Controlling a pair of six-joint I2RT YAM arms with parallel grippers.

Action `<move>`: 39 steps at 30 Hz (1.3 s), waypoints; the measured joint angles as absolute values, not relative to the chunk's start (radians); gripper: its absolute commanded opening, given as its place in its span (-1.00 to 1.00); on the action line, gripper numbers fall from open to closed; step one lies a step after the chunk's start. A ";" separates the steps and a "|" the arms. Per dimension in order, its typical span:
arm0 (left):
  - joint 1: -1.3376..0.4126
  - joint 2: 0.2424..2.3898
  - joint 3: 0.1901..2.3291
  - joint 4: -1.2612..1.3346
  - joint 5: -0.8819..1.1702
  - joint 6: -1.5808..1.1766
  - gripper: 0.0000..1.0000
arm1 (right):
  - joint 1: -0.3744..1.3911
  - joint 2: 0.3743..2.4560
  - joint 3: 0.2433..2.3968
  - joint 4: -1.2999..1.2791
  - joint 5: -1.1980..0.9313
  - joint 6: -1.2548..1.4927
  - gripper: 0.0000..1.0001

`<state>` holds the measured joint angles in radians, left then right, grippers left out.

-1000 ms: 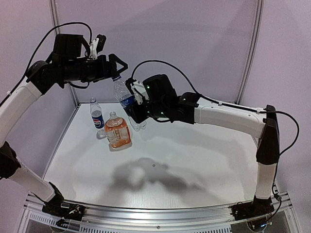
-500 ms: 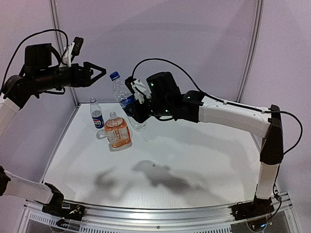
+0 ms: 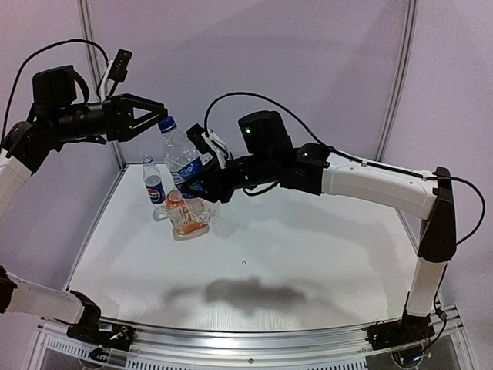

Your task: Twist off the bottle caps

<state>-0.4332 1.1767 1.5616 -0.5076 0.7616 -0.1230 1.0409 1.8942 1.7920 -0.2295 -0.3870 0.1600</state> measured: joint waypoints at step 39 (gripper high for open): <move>-0.516 1.261 1.570 -0.479 0.548 -0.178 -0.70 | 1.039 1.927 1.861 -0.276 -0.305 0.198 -0.38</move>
<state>-0.5156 1.2610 1.5696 -0.4786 0.5476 -0.1783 1.0386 1.9266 1.8606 -0.2764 -0.3046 0.1978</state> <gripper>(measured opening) 0.287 0.320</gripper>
